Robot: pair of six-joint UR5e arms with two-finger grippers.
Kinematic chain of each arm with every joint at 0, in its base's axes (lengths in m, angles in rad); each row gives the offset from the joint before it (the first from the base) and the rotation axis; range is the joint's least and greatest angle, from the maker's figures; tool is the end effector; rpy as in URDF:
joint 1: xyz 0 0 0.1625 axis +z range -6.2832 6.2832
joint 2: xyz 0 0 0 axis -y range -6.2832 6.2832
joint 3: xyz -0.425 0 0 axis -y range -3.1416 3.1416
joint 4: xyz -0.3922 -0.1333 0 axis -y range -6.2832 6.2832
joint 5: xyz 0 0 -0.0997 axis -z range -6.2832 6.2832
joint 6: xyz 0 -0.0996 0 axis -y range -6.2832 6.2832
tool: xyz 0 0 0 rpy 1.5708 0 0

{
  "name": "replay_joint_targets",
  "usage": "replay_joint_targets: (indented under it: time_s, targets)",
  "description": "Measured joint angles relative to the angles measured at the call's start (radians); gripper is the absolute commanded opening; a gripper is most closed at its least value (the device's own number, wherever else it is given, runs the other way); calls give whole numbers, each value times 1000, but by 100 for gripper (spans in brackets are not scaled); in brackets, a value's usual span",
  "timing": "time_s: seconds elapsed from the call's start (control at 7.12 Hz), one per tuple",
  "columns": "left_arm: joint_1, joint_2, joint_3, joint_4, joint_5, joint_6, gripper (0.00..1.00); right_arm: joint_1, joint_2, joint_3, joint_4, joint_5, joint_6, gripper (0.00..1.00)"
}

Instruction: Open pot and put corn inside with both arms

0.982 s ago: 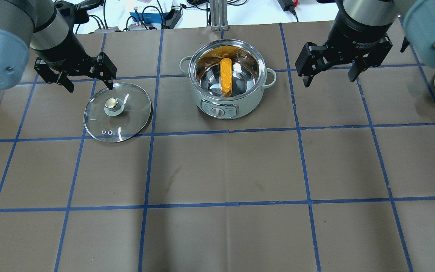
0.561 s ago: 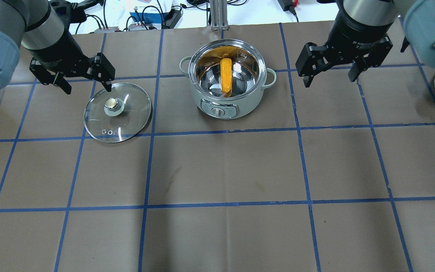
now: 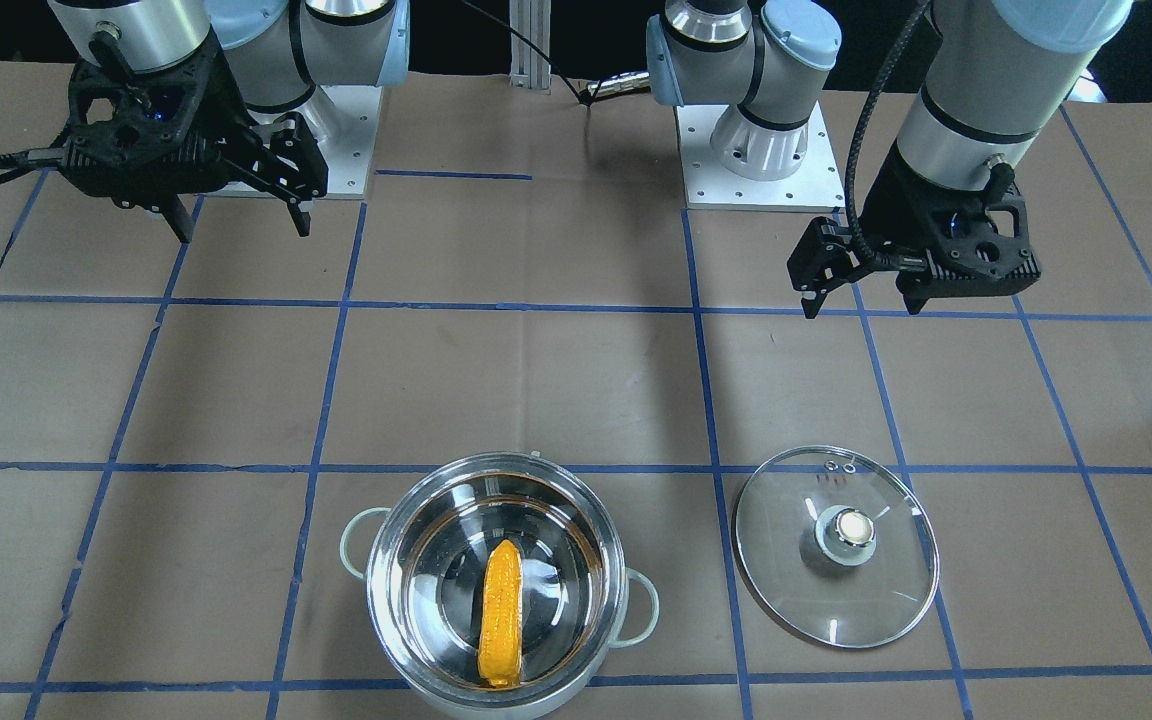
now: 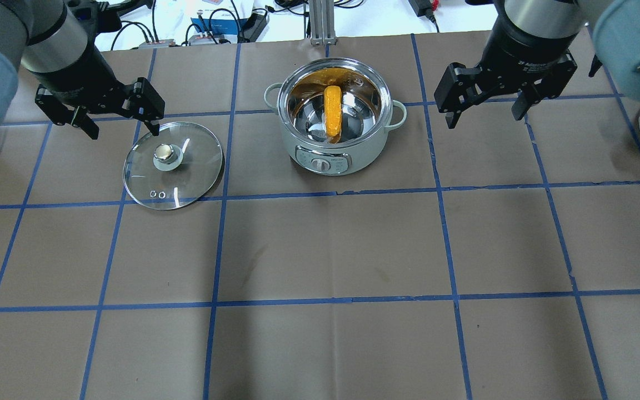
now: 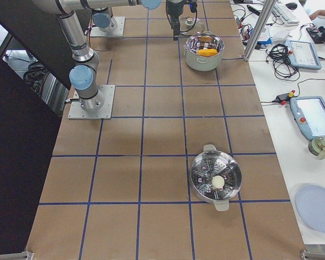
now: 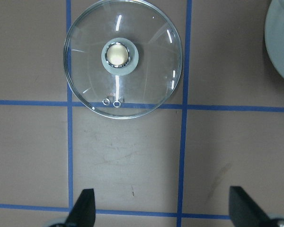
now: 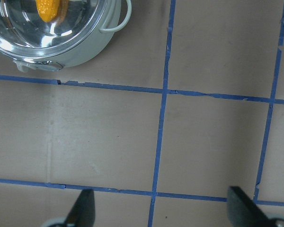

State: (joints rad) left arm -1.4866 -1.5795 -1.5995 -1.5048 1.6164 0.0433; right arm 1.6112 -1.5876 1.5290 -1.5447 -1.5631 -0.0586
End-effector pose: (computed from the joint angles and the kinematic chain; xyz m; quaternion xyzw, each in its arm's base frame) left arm -0.0864 -0.5072 0.4762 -0.0208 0.9994 -0.0128 0.0237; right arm 0.1536 -0.4815 0.5141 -0.0495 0.9986 -0.0163 0.0037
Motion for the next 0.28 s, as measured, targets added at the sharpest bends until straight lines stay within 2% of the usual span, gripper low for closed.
replay_joint_targets:
  time_s: [0.28]
  targets:
    - [0,17,0,-45,0,1,100,0,0,0,1,0,-1,98]
